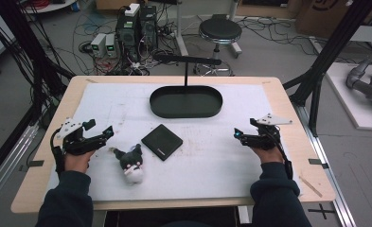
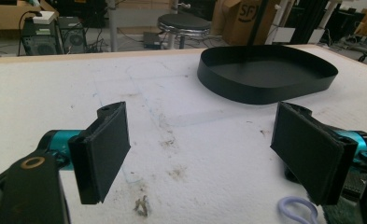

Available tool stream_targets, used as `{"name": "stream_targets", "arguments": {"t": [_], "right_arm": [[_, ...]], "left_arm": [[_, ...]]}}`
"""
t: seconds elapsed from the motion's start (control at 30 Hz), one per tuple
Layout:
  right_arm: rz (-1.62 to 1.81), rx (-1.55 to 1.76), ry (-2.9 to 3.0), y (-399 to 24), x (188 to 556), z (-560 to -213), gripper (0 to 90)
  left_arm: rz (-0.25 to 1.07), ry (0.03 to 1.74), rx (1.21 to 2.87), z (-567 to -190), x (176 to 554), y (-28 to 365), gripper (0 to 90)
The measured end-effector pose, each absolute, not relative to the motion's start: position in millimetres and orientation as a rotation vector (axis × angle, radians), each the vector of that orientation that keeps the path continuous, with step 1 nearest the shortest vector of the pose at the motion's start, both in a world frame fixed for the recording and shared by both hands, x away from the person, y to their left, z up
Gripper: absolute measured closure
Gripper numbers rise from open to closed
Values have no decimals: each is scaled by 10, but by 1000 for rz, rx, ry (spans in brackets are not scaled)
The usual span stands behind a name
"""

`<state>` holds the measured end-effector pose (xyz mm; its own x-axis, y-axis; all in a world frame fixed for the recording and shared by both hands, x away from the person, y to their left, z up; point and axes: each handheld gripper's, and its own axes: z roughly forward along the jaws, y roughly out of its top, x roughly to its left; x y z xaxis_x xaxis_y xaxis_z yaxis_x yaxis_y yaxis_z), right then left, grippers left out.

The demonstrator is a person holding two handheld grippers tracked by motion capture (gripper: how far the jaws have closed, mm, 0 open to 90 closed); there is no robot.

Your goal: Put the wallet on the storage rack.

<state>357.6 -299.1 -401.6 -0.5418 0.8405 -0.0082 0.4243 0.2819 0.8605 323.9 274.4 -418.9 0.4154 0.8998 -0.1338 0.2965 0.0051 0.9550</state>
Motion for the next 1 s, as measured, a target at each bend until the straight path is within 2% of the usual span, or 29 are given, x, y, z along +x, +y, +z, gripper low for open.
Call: {"name": "stream_targets", "arguments": {"t": [0.13,0.27,0.33,0.47,0.53,0.77,1.0], "right_arm": [[1203,1101,2124,-2851,3588,-4000,205],[1263,1027,2184,-2493,3605,-3960,210],[1285,995,2220,-2323,3622,-3976,255],[1266,940,2299,-2032,3665,-4038,257],[1248,895,2374,-1772,3718,-4121,288],[1285,850,2515,-1326,3926,-4300,429],[1273,922,2637,-1165,4067,-4486,470]], "left_arm": [[677,1095,1539,-4180,3189,2762,191],[689,1100,1534,-4174,3152,2795,191],[695,1102,1536,-4174,3152,2804,192],[704,1097,1545,-4171,3148,2817,193],[701,1104,1547,-4186,3135,2838,194],[694,1121,1546,-4217,3175,2871,195],[692,1118,1552,-4219,3180,2863,196]]}}
